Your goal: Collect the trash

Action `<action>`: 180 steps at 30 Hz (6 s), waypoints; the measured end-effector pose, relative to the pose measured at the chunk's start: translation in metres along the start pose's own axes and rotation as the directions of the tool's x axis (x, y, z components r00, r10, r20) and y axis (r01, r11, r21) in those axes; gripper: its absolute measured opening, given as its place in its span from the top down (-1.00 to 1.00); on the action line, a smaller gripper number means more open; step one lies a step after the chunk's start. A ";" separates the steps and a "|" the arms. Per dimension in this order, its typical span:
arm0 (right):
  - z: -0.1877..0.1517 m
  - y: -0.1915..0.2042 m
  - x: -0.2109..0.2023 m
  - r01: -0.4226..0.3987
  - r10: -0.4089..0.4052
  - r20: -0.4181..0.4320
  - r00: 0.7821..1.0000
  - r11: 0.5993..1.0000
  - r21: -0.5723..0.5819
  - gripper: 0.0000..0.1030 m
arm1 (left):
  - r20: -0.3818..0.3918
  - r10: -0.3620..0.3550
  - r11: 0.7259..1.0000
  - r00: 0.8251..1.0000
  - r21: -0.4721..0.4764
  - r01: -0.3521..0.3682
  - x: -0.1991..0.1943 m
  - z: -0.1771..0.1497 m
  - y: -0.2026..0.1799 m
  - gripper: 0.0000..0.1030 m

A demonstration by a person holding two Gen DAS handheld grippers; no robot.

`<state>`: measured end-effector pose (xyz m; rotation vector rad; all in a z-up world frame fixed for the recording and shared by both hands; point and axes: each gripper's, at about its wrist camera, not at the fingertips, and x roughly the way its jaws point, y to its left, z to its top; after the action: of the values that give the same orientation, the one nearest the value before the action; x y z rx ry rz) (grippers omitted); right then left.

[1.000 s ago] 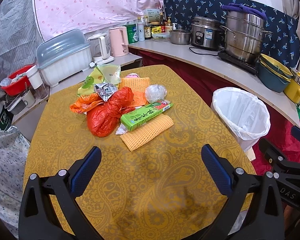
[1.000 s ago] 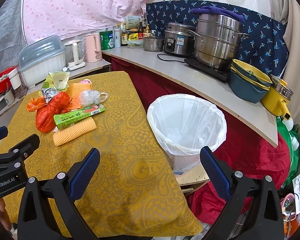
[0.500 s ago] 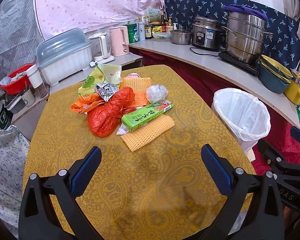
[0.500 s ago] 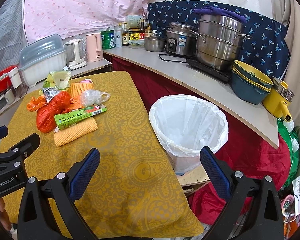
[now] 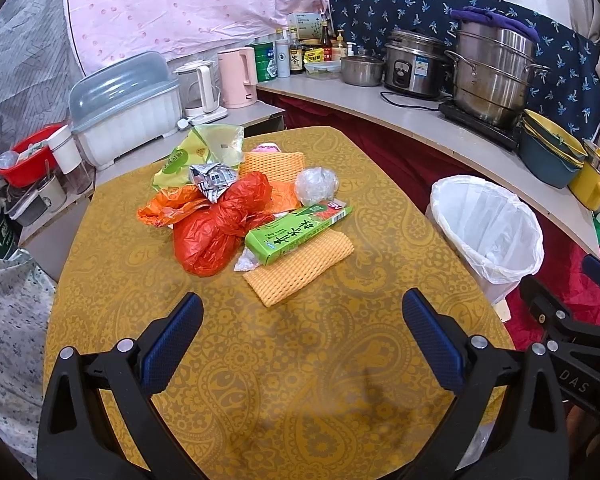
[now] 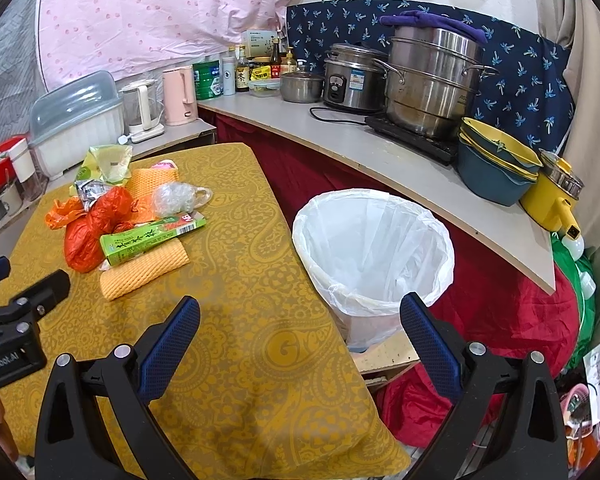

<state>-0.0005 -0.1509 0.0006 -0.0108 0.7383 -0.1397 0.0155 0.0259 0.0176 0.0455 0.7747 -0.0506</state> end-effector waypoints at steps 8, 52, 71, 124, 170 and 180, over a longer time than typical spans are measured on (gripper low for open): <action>0.007 0.019 0.017 -0.021 0.021 -0.018 1.000 1.000 0.014 -0.86 | -0.024 0.015 0.999 1.000 -0.045 -0.016 0.024 0.004 0.040 -0.85; 0.097 0.158 0.242 -0.243 0.255 -0.138 0.957 0.965 0.098 0.12 | -0.144 -0.054 0.982 0.988 -0.189 0.026 0.205 0.102 0.141 -0.17; 0.095 0.126 0.200 -0.293 0.305 -0.072 0.950 0.946 0.136 0.93 | -0.059 -0.084 0.978 0.995 -0.194 0.071 0.148 0.104 0.138 0.21; 0.012 -0.164 0.152 -0.019 0.022 0.001 1.000 0.862 0.506 0.93 | -0.224 -0.611 0.739 0.759 0.183 0.648 0.153 0.090 -0.207 0.22; 0.080 0.014 0.075 -0.165 0.143 0.109 0.984 0.958 0.236 -0.20 | 0.070 -0.179 0.984 0.981 -0.005 0.180 0.088 0.103 0.028 -0.48; 0.075 0.086 0.080 -0.239 0.232 0.062 0.971 0.958 0.157 -0.26 | 0.039 -0.003 0.997 0.999 -0.074 0.006 0.091 0.075 0.113 -0.58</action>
<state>0.1187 -0.0791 -0.0024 0.2293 0.6775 0.0281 0.1402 0.1319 0.0102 -0.0273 0.7371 -0.0266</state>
